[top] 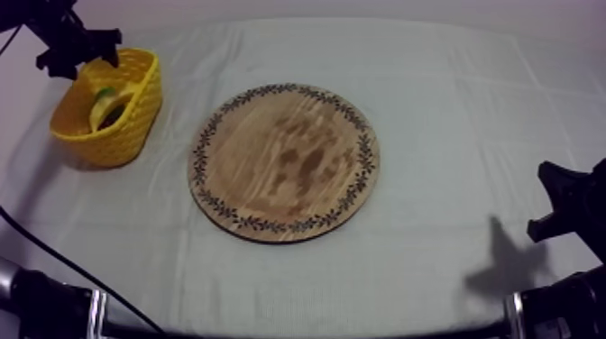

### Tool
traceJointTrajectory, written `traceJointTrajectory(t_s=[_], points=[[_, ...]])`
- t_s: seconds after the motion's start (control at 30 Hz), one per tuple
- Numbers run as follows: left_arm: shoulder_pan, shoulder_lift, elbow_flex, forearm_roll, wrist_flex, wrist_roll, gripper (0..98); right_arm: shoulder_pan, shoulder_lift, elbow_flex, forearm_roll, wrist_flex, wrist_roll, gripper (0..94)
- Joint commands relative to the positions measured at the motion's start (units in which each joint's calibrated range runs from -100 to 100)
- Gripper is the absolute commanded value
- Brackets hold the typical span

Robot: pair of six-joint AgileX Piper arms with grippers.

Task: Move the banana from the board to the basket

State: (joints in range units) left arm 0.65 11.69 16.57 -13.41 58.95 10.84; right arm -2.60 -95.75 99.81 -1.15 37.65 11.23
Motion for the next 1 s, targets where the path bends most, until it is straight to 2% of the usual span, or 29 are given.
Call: traceJointTrajectory(t_s=[0.0,0.1,0.2,0.4,0.47,0.73,0.97], points=[[-0.1,-0.9,-0.5,0.25,-0.1,-0.2,77.7,0.0,0.0,0.0,0.0,0.0,0.0,0.3],[-0.3,-3.1,-0.9,0.46,-1.2,-0.1,67.1,0.0,0.0,0.0,0.0,0.0,0.0,0.3],[-0.6,-6.6,0.7,0.28,-5.1,-0.1,53.2,0.0,0.0,0.0,0.0,0.0,0.0,0.3],[-1.1,-17.5,7.4,0.34,-11.5,-0.6,25.9,0.0,0.0,0.0,0.0,0.0,0.0,0.3],[-1.3,-22.3,10.6,0.43,-12.7,-1.2,20.0,0.0,0.0,0.0,0.0,0.0,0.0,0.3],[-2.2,-45.7,29.9,1.01,-18.3,-5.0,11.2,0.0,0.0,0.0,0.0,0.0,0.0,0.3],[-0.7,-62.8,42.8,1.20,-19.2,-3.7,6.4,0.0,0.0,0.0,0.0,0.0,0.0,0.3]])
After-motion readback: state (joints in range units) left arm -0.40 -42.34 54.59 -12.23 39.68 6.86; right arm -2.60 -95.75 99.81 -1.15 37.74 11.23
